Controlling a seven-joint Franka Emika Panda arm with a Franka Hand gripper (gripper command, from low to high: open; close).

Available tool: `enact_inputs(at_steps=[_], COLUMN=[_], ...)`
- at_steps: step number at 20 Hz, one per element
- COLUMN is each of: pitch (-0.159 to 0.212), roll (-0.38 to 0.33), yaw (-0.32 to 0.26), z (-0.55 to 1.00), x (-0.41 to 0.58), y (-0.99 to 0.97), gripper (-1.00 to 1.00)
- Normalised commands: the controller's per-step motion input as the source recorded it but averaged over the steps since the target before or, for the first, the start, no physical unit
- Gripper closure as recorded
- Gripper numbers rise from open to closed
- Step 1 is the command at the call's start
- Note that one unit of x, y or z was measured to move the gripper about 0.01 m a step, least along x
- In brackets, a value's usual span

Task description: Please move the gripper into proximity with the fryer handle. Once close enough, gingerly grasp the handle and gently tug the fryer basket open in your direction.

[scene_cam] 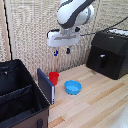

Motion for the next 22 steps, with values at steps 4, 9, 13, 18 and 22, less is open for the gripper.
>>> enact_inputs(at_steps=[4,9,13,18,22], pitch=[-0.017,0.000,0.000,0.003,0.002], roll=[-0.029,-0.010,-0.041,-0.189,-0.314], yaw=[-0.360,-0.375,-0.374,-0.258,-0.200], z=[0.00,0.00,0.00,-0.01,0.00], x=[0.011,0.014,0.037,0.109,0.120], y=[0.00,-0.01,-0.02,-0.03,0.00], gripper=[-1.00,-1.00,-1.00,-1.00,-1.00])
